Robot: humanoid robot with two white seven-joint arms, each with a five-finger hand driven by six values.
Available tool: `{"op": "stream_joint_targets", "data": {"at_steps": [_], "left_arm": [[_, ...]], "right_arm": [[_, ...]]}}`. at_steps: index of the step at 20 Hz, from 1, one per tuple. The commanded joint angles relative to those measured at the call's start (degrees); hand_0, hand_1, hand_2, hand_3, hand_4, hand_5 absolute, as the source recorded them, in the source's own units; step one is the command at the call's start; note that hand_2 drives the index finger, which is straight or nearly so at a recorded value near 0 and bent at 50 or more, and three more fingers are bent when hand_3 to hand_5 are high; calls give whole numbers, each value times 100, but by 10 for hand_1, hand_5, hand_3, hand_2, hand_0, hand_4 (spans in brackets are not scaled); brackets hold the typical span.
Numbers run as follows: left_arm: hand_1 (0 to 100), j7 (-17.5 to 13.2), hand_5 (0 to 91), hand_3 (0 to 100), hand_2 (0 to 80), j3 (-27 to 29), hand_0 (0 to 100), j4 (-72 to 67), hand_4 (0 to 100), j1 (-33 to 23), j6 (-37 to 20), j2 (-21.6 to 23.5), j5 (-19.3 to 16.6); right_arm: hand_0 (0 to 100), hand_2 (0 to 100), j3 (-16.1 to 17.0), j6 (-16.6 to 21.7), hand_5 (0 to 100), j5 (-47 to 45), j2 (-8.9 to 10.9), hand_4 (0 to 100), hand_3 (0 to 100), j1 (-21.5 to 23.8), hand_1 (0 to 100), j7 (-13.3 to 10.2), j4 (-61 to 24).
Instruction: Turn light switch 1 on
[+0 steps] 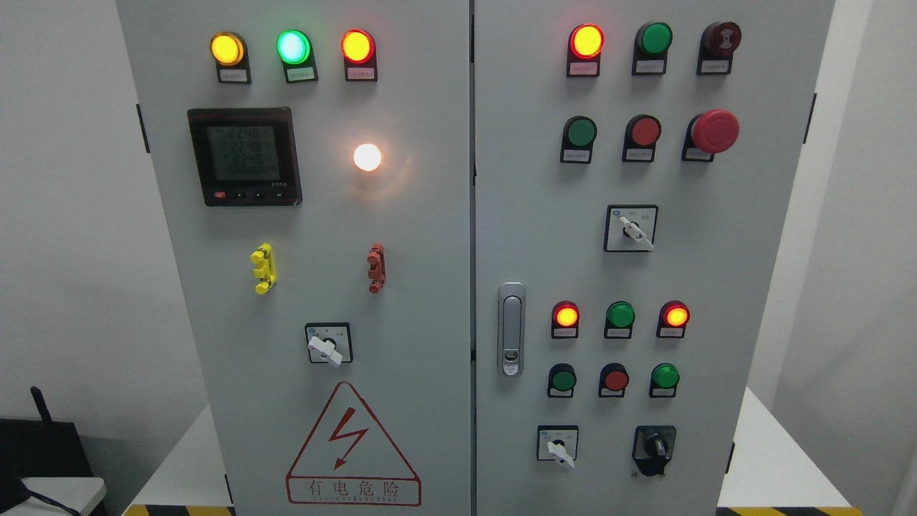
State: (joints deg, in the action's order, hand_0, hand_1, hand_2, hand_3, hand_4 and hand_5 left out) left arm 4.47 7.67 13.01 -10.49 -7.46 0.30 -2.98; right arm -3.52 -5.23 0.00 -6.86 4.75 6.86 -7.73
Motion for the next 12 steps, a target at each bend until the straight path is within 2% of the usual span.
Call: {"op": "stream_joint_targets", "data": {"at_steps": [1, 12], "left_arm": [[38, 2, 0, 0, 0, -741, 416, -861, 0, 187, 34, -100, -1], [31, 2, 0, 0, 0, -732, 417, -870, 0, 222, 34, -100, -1]], "right_arm": [[120, 0, 0, 5, 0, -97, 0, 0, 0, 0, 389, -1, 0], [120, 0, 0, 5, 0, -106, 0, 0, 0, 0, 389, -1, 0]]}}
